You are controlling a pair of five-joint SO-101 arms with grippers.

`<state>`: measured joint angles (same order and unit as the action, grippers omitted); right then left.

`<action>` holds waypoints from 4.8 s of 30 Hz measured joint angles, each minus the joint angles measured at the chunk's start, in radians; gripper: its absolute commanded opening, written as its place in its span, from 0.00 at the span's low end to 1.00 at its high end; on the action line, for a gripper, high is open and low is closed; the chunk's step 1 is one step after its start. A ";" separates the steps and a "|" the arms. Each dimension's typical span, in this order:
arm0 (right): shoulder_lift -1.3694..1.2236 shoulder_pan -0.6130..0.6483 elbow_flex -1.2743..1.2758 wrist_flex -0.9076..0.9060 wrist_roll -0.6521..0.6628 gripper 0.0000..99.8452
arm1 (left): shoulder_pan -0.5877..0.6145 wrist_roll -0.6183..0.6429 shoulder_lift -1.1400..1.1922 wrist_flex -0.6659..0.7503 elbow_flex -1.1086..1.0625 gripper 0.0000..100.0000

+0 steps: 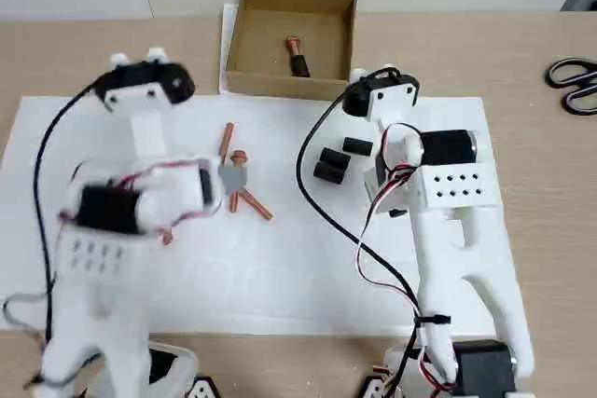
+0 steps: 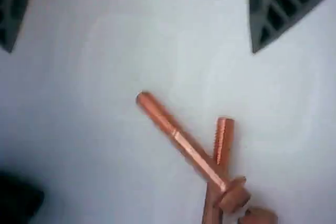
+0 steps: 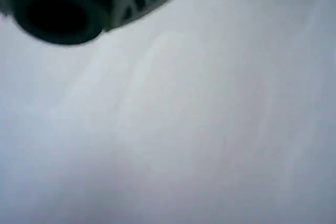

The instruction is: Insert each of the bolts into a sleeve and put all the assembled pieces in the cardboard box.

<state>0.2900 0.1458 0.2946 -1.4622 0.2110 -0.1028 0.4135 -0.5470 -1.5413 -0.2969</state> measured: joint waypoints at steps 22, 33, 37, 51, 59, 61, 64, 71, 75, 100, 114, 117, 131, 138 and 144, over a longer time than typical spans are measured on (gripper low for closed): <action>0.000 0.003 0.002 0.000 0.000 0.00 | -0.084 0.479 0.700 0.169 0.184 0.27; 0.000 0.003 0.002 0.000 0.000 0.00 | -0.044 0.496 0.821 0.173 0.184 0.23; 0.000 0.003 0.002 0.000 0.000 0.00 | -0.044 0.496 0.853 0.198 0.184 0.13; 0.000 0.003 0.002 0.000 0.000 0.00 | -0.048 0.494 0.862 0.233 0.190 0.00; 0.000 0.003 0.002 0.000 0.000 0.00 | -0.044 0.496 0.861 0.233 0.199 0.01; 0.000 0.003 0.002 0.000 0.000 0.00 | -0.044 0.470 0.861 0.230 0.204 0.01; 0.000 0.003 0.002 0.000 0.000 0.00 | -0.046 0.396 0.864 0.166 0.250 0.01; 0.000 0.003 0.002 0.000 0.000 0.00 | -0.054 0.203 0.864 -0.077 0.471 0.01; 0.000 0.003 0.002 0.000 0.000 0.00 | -0.071 0.098 0.864 -0.176 0.588 0.01; 0.772 0.051 0.006 -0.137 0.000 0.00 | -0.183 0.014 0.322 -0.195 0.744 0.01; 1.129 0.051 0.463 0.261 -0.198 0.00 | -0.308 0.014 0.120 0.031 0.506 0.01; 1.243 0.052 0.588 0.292 -0.212 0.00 | -0.311 0.014 0.089 0.086 0.420 0.01; 1.501 0.086 0.870 0.419 -0.218 0.00 | -0.430 0.014 -0.041 0.578 0.023 0.01; 1.502 0.172 0.868 0.420 -0.218 0.00 | -0.476 0.014 -0.107 0.700 -0.112 0.01; 1.502 0.183 0.868 0.420 -0.218 0.00 | -0.539 0.014 -0.181 0.706 -0.170 0.01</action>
<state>1.7921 0.3284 1.1630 -1.0418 -0.0069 -0.6414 0.4273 -0.7281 -0.8355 -0.4672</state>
